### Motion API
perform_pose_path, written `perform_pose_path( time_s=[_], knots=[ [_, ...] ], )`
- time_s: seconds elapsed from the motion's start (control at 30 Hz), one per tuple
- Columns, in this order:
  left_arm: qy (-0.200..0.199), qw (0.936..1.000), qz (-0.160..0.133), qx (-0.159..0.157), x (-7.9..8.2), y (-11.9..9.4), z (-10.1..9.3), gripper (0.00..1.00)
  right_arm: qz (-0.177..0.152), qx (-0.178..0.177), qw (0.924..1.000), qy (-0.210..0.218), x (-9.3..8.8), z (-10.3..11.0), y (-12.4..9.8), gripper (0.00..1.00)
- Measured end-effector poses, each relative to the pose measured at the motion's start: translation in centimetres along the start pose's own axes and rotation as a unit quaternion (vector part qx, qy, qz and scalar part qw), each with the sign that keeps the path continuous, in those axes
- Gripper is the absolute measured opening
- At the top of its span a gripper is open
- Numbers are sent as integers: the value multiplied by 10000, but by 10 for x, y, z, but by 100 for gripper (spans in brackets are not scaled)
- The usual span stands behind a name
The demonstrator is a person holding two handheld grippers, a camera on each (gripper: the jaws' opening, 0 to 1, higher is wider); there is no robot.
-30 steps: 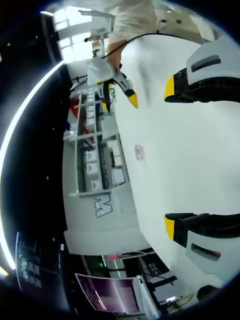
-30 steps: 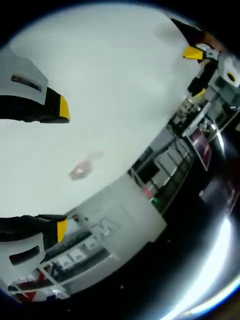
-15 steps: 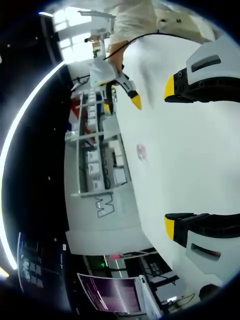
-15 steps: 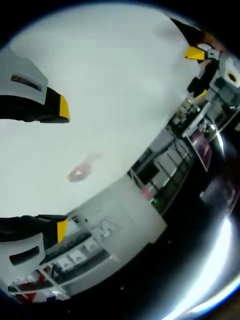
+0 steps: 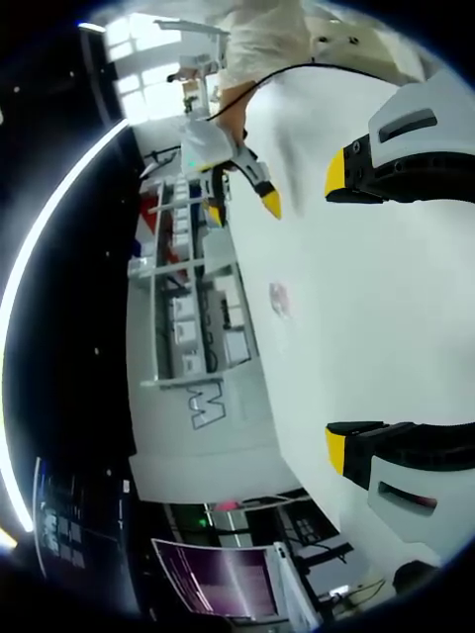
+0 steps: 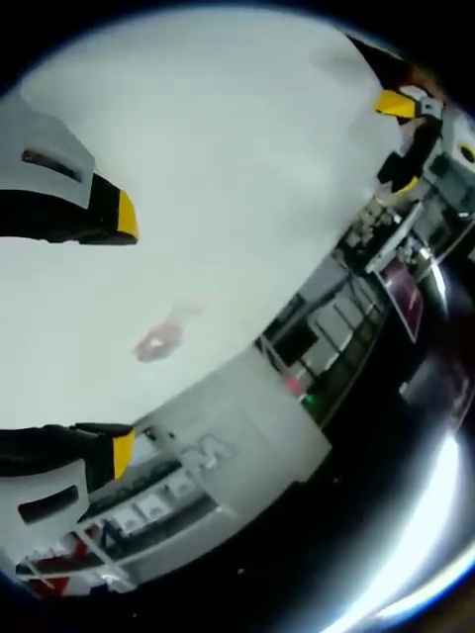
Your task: Open the resealable bag by pulling the two sides of the seal apart until the entire bag opening is separated and visibly accessible.
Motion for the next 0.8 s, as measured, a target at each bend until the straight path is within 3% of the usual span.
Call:
perform_pose_path(
  time_s=[0.8],
  knots=[
    [-15, 10000, -3, -28, -2, -1, -4, 90, 2, 54, 9998, -190, 3, 4, 7, 72]
  ],
)
Point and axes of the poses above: the point that each gripper's makers call its tool centre point, and the gripper's own axes: y roughly forward along the fingers, z roughly to its left, x roughly out of its top, the point moved 2 cm from there along -y, roughly backward along the fingers, and after that the axes turned 4 degrees about -x, right-handed, at the moved point
